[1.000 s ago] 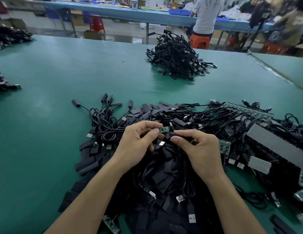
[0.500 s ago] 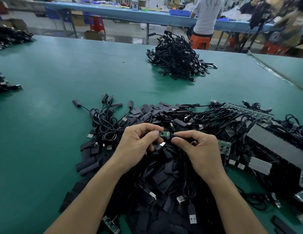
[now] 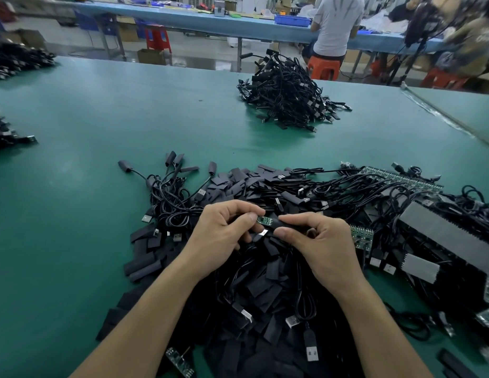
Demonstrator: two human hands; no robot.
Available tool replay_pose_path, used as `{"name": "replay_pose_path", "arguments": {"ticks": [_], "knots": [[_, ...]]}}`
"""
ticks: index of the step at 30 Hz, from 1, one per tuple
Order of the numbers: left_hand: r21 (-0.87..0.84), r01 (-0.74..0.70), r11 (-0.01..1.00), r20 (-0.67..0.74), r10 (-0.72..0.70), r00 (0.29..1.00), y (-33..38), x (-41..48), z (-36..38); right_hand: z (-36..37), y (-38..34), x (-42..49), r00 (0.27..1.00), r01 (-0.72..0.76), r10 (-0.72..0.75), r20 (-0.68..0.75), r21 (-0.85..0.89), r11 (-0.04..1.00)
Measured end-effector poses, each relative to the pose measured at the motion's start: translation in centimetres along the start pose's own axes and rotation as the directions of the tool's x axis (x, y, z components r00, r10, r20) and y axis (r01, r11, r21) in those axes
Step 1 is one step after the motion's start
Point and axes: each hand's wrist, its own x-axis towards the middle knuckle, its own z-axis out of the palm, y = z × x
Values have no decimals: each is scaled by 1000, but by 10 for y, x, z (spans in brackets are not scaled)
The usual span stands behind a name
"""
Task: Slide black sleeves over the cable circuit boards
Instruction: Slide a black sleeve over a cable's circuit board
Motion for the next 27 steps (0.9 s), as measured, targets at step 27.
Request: {"name": "replay_pose_path", "arguments": {"ticks": [27], "knots": [[32,11,999,84,-14,996,8,-4,3,4,1,-1,981,192,-194,17,-244,950]]}}
